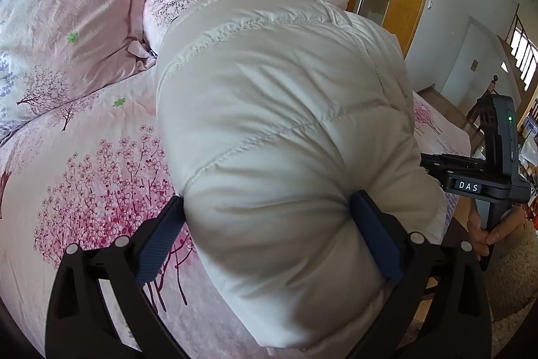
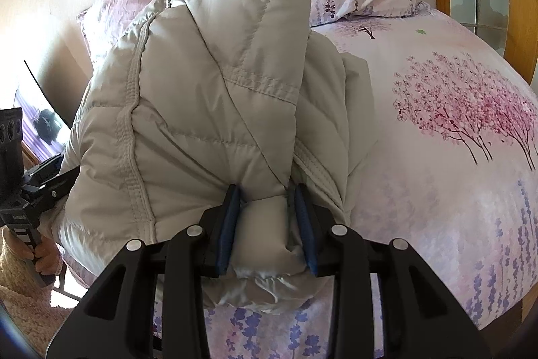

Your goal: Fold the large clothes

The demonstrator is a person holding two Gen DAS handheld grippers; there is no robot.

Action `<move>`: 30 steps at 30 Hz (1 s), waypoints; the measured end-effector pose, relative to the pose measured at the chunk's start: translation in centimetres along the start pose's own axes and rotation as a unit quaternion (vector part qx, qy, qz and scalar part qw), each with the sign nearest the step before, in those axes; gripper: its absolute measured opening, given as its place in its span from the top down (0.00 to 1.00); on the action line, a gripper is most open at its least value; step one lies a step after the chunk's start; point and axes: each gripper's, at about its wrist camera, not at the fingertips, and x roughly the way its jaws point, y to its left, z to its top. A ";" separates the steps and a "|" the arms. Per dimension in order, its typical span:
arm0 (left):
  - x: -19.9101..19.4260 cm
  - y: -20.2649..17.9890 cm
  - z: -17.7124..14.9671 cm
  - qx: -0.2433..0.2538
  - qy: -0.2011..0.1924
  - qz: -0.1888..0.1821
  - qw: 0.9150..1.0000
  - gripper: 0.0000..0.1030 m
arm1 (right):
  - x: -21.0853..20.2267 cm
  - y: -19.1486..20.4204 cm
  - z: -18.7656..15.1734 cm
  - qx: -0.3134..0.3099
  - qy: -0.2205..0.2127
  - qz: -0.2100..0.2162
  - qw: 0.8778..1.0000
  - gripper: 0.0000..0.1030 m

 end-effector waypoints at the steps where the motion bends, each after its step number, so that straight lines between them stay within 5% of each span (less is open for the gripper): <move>1: 0.0 0.0 0.0 0.000 -0.001 0.001 1.000 0.03 | 0.0 -0.1 -0.1 0.002 -0.002 0.001 1.000 0.66; 7: -1.3 -0.4 0.3 0.012 -0.020 0.021 1.000 0.03 | -1.0 -0.3 1.1 0.014 0.013 0.010 1.000 0.62; 9: -2.1 -0.6 0.7 0.024 -0.029 0.033 0.999 0.03 | -2.2 -0.4 2.3 0.022 0.011 0.029 0.999 0.53; 11: -2.6 -0.5 1.2 0.027 -0.036 0.035 0.998 0.03 | -3.6 -0.6 3.8 0.033 -0.015 0.049 0.998 0.32; 16: -3.5 1.7 3.6 0.001 -0.068 0.056 0.996 0.02 | -4.2 -1.8 9.1 0.072 -0.022 0.090 0.993 0.19; 24: -1.0 5.3 6.6 -0.063 -0.037 0.025 0.997 0.02 | 1.3 -3.2 14.4 0.123 0.023 0.112 0.986 0.19; 27: -0.4 5.5 6.9 -0.067 -0.034 0.015 0.997 0.02 | 2.8 -3.0 15.0 0.129 0.029 0.113 0.985 0.27; 29: -0.3 5.3 6.9 -0.065 -0.036 0.016 0.997 0.02 | 3.1 -2.8 15.1 0.128 0.029 0.138 0.982 0.68; 30: -0.3 5.3 7.0 -0.063 -0.037 0.020 0.997 0.02 | 3.0 -2.4 15.1 0.122 0.022 0.143 0.982 0.71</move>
